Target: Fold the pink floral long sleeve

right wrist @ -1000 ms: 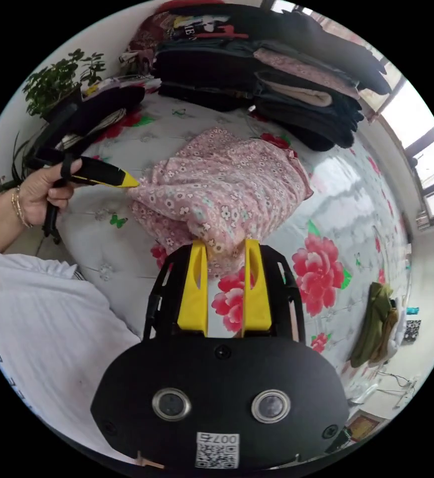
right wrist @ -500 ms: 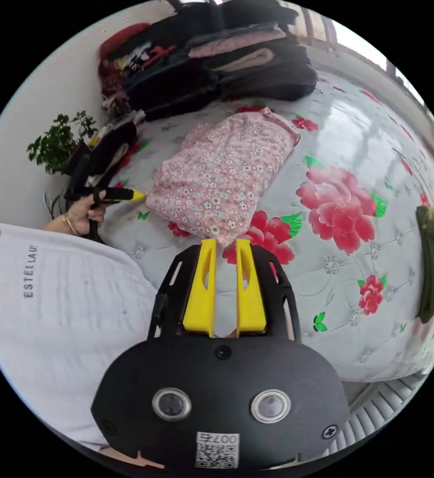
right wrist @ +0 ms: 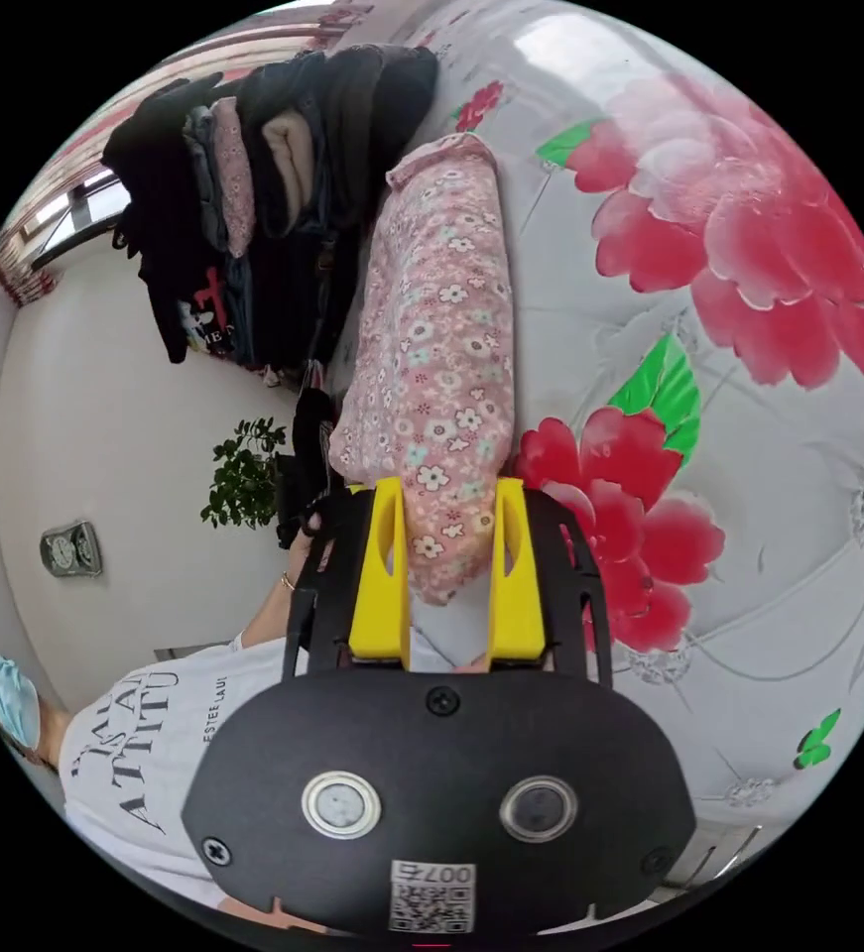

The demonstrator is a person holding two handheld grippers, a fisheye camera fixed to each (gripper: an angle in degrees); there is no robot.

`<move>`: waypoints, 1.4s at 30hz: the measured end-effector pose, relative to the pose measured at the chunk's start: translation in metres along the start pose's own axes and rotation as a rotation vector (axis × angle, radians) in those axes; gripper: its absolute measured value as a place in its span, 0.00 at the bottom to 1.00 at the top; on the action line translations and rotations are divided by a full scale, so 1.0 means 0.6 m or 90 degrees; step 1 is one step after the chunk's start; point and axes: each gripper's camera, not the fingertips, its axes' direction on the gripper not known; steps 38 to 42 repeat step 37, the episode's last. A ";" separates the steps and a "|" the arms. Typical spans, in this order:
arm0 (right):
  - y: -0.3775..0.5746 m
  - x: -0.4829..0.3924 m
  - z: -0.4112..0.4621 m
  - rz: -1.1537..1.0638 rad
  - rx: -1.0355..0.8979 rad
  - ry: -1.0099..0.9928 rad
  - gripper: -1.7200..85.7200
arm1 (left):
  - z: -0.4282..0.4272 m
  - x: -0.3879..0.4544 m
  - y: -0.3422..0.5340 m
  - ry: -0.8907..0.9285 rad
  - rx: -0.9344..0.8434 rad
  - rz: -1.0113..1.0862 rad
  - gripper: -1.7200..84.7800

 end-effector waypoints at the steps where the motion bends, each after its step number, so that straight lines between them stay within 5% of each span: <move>1: -0.002 -0.008 -0.028 -0.016 0.011 -0.017 0.12 | 0.002 0.009 0.000 0.009 0.004 0.008 0.07; 9: -0.037 -0.083 -0.381 -0.123 0.199 -0.100 0.06 | 0.128 0.306 -0.130 0.164 0.020 0.230 0.06; 16: 0.081 -0.219 -0.798 -0.319 0.537 0.019 0.06 | 0.333 0.726 -0.258 0.216 -0.061 0.524 0.06; 21: 0.152 -0.164 -0.918 -0.246 0.675 0.095 0.06 | 0.576 0.891 -0.261 0.170 -0.137 0.588 0.06; 29: 0.138 0.088 -0.862 0.073 0.667 0.243 0.09 | 0.756 0.706 -0.165 -0.038 -0.301 0.518 0.07; 33: 0.160 0.047 -0.758 0.015 0.677 0.391 0.09 | 0.633 0.484 -0.082 -0.234 -0.276 0.335 0.08; 36: 0.104 0.017 -0.630 -0.057 0.486 0.482 0.10 | 0.472 0.373 -0.002 -0.364 -0.131 0.140 0.10; 37: 0.072 0.011 -0.566 -0.093 0.379 0.491 0.10 | 0.439 0.359 0.017 -0.385 -0.094 0.103 0.11; 42: 0.072 0.011 -0.566 -0.093 0.379 0.491 0.10 | 0.439 0.359 0.017 -0.385 -0.094 0.103 0.11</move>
